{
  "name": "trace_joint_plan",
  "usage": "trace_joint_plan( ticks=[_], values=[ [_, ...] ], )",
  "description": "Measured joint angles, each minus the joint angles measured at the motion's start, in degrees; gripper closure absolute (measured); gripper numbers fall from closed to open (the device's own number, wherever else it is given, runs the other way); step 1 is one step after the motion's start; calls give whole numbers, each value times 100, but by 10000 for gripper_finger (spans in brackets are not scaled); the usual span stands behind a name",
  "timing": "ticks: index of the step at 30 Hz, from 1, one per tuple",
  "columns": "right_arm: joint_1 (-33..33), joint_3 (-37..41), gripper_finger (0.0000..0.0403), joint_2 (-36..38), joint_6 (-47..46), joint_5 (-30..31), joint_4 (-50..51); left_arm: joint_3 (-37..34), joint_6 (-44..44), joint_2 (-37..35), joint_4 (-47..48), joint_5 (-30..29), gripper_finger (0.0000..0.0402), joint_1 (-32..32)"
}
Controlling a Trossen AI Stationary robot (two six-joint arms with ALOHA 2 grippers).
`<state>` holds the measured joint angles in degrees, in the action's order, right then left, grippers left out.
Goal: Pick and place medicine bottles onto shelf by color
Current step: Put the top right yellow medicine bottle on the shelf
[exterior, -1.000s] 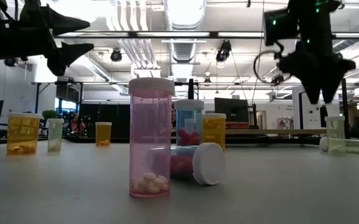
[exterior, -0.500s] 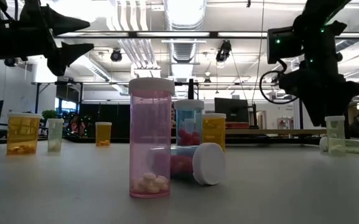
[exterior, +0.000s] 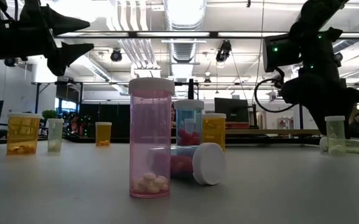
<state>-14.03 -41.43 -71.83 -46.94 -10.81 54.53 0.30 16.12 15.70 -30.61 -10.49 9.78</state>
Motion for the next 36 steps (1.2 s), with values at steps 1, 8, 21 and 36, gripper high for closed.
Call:
trace_joint_plan(
  ticks=[1,8,21,36],
  values=[
    [48,0,192,-7,2,-10,-3,0,0,1,0,-1,100,0],
    [283,23,200,-62,-106,-15,-7,0,0,0,2,1,100,0],
    [442,517,200,-67,-362,-16,-366,0,0,2,0,1,100,0],
    [442,544,240,-73,-348,-15,-453,0,0,2,0,0,100,0]
  ],
)
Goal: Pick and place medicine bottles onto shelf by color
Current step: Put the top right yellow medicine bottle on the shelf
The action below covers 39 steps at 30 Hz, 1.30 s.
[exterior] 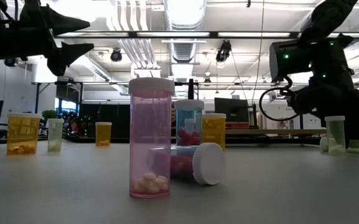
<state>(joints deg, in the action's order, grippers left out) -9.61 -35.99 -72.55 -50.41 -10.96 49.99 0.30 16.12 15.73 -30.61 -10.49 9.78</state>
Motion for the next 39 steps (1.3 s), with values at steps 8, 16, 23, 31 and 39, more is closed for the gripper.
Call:
trace_joint_plan(
  ticks=[8,16,23,31,39],
  values=[
    [0,0,291,1,2,0,-122,0,0,0,0,1,100,0],
    [0,-305,307,62,52,1,-72,0,0,0,0,1,100,0],
    [-2,-868,301,354,251,214,-65,0,0,0,0,-1,100,0],
    [-4,-1366,301,562,530,2059,-210,0,0,0,0,-1,100,0],
    [-76,-1442,301,546,958,3594,-1887,0,0,0,2,1,100,0]
  ],
)
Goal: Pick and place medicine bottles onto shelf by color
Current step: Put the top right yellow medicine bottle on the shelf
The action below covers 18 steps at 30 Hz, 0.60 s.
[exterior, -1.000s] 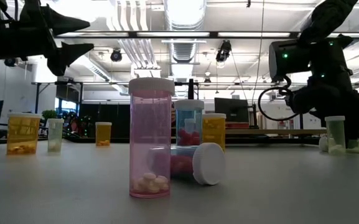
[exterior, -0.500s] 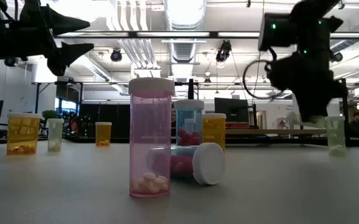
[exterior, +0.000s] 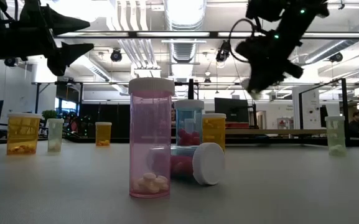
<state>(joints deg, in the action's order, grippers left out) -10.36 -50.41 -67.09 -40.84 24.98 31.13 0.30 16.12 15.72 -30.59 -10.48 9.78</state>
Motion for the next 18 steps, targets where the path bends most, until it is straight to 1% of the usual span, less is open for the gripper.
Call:
trace_joint_plan(
  ticks=[3,5,11,13,16,18],
  values=[
    [-116,181,302,-1,351,232,-950,0,0,-2,0,-2,100,0],
    [-225,321,304,-4,734,266,-1657,0,0,-1,-2,-2,100,0],
    [-480,725,304,-4,2488,258,-3529,0,0,0,-2,0,100,0],
    [-547,851,305,-4,2865,201,-4018,0,0,0,-2,-2,100,0],
    [-667,1099,305,-4,3044,161,-4614,0,0,0,-1,-2,100,0],
    [-781,1316,305,-4,3025,162,-4840,0,0,-1,-1,-1,100,0]
  ],
)
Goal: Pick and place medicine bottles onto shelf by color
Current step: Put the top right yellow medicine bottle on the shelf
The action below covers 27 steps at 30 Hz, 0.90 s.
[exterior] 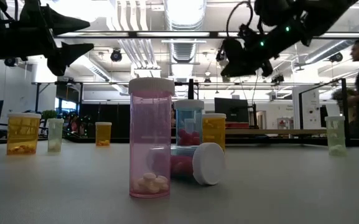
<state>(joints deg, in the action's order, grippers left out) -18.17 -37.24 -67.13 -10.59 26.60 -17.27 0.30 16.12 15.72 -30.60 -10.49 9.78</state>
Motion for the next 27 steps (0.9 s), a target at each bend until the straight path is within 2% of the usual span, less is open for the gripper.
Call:
trace_joint_plan(
  ticks=[4,10,19,27],
  values=[
    [-231,470,306,-63,-228,-1,-440,0,0,1,0,1,100,0],
    [-428,1045,307,-386,17,-1,-1912,0,0,0,0,1,100,0],
    [-514,764,307,-1258,-625,54,-2036,0,0,1,-1,1,100,0],
    [-564,430,307,-2112,68,51,-2307,0,0,-1,-1,1,100,0]
  ],
)
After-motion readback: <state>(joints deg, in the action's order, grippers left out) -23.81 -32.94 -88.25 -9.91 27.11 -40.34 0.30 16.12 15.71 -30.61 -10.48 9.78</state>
